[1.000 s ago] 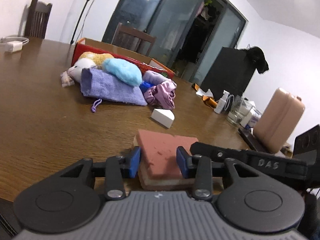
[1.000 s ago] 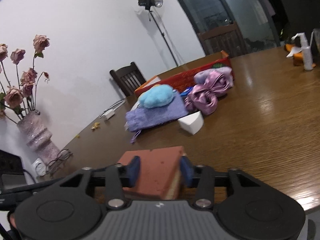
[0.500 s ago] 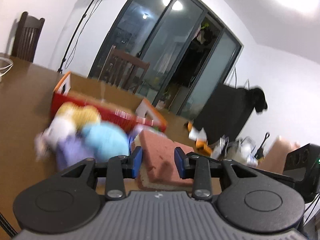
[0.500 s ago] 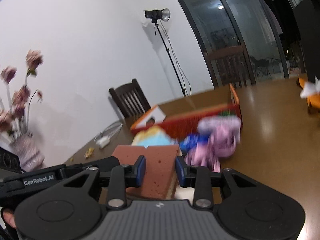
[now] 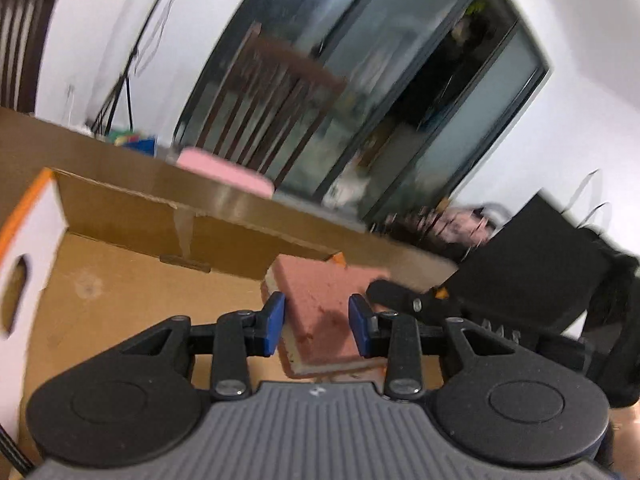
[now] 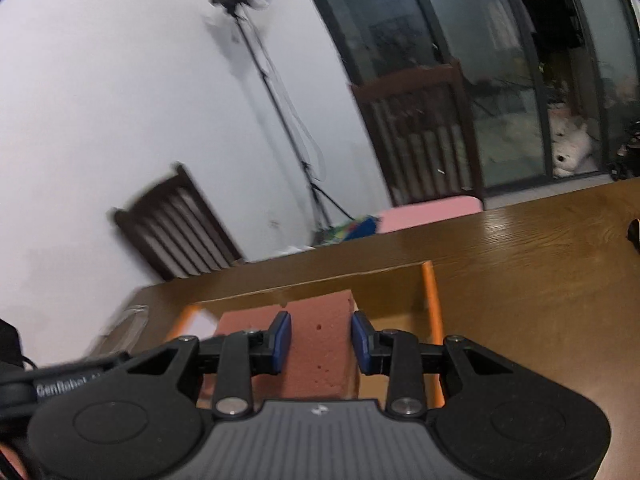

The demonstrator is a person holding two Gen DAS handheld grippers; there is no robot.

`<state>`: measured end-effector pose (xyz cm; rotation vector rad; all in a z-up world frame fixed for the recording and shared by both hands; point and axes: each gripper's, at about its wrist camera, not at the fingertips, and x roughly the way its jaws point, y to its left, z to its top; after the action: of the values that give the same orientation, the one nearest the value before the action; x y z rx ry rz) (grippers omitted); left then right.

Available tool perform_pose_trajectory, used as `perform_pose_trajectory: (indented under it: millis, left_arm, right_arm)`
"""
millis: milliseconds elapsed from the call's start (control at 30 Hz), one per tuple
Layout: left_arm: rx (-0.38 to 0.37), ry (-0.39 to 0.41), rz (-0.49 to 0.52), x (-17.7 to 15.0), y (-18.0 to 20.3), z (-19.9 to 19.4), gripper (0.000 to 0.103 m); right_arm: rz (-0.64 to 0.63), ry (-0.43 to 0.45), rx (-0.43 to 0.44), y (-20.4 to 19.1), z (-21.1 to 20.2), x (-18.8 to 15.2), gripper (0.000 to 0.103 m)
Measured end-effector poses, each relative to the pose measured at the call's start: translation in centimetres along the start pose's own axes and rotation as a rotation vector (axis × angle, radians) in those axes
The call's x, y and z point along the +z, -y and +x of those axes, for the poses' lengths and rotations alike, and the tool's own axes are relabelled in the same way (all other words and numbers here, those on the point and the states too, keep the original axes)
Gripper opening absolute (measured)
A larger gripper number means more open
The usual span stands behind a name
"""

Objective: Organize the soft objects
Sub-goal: 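Carry the pink sponge block into the cardboard box and release it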

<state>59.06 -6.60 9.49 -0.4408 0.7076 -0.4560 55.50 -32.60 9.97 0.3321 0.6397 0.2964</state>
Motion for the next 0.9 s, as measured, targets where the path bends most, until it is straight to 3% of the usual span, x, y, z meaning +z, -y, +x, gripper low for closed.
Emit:
perform_pose_trajectory:
  millis: [133,300,400,533,633,767,900]
  left_arm:
    - [0.046,-0.093,-0.004,1.4,-1.7,5.8,0.036]
    - [0.076,-0.147,-0.055,1.7,-3.4,8.9,0.038]
    - [0.096,-0.148,-0.045,1.9,-3.6,9.0,0.051]
    - [0.097,-0.106,0.013,2.5,-2.8,7.2,0.063]
    - [0.117,-0.081,0.064,2.7,-1.6,5.2,0.064]
    - [0.186,0.003,0.177,2.3,0.8,0.2,0.071]
    - [0.258,0.098,0.267,1.0,3.1,-6.5,0.075]
  right_arm:
    - [-0.012,-0.044,-0.089,1.2,5.7,1.4,0.032]
    - [-0.05,-0.078,-0.146,1.9,9.8,1.5,0.033]
    - [-0.047,-0.082,-0.154,2.3,10.4,1.4,0.033]
    - [-0.063,-0.034,-0.145,2.1,8.8,1.6,0.043]
    - [-0.079,-0.013,-0.133,1.7,6.8,1.6,0.046]
    - [-0.104,0.015,-0.11,0.7,3.0,2.0,0.049]
    - [-0.139,0.048,-0.073,-0.4,-2.5,2.0,0.06]
